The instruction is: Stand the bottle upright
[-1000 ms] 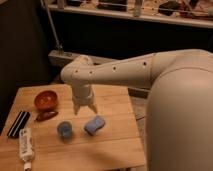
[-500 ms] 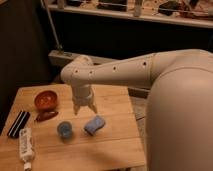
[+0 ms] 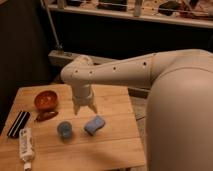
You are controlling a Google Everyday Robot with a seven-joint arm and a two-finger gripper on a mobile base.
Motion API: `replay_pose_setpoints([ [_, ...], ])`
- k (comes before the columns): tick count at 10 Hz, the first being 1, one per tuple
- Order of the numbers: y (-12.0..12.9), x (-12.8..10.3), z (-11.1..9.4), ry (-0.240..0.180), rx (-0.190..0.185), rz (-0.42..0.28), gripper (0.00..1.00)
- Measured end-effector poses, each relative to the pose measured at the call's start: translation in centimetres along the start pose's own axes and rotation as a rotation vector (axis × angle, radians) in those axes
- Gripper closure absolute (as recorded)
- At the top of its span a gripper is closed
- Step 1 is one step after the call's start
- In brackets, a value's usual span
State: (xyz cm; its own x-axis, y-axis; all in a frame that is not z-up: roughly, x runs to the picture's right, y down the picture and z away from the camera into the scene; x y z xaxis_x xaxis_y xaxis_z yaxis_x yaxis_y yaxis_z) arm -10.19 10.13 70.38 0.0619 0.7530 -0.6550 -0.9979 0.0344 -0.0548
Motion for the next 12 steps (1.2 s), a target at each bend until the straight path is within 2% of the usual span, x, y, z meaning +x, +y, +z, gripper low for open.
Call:
replay_pose_setpoints([
  [4,0.1,0.1,-0.1,-0.003,0.002,-0.006,0.35],
  [5,0.8,0.7,-0.3,-0.010,0.012,-0.029,0.35],
  [10,7.8,6.5,-1.1,-0.072,0.038,-0.206,0.35],
  [12,10.5,8.9,-0.7,-0.073,0.042,-0.254,0.35],
])
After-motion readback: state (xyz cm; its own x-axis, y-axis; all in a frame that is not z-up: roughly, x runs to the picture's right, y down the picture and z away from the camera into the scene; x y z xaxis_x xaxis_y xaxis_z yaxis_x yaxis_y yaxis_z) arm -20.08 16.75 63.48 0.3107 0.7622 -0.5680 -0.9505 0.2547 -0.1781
